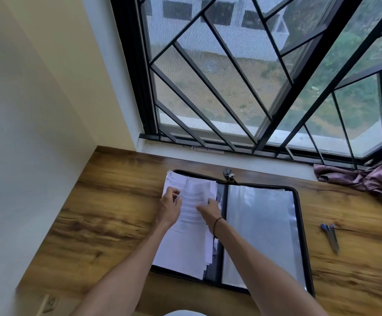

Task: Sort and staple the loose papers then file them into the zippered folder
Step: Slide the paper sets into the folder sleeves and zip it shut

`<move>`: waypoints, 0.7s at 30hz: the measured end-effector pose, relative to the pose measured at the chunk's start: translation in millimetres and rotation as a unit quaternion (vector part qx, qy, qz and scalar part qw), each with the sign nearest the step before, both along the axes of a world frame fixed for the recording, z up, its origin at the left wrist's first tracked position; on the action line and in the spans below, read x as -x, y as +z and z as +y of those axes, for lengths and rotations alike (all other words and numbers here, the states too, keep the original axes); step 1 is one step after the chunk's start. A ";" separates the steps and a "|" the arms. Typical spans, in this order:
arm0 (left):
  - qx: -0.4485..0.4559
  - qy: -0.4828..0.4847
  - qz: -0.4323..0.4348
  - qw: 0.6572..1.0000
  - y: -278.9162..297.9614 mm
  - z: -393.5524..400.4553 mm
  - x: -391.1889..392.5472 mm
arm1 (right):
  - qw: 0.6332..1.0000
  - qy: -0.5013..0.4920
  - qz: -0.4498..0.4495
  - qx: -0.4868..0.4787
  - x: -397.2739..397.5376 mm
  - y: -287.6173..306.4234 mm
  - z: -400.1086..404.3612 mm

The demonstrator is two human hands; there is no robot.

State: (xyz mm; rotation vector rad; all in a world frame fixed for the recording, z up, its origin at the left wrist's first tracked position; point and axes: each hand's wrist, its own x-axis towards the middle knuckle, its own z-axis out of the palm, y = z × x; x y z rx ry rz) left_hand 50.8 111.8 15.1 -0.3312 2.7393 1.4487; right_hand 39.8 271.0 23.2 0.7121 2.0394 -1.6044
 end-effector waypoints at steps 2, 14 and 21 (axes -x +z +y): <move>-0.069 -0.004 -0.053 0.996 5.7 4.1 2.9 | 1.000 -0.012 0.008 -0.012 0.5 1.7 -0.5; -0.280 -0.165 -0.245 0.913 56.3 36.2 0.4 | 0.977 -0.134 0.117 0.118 10.7 33.1 16.1; -0.176 -0.069 -0.021 0.982 62.3 72.4 22.2 | 0.954 -0.043 0.271 0.118 16.1 76.0 36.8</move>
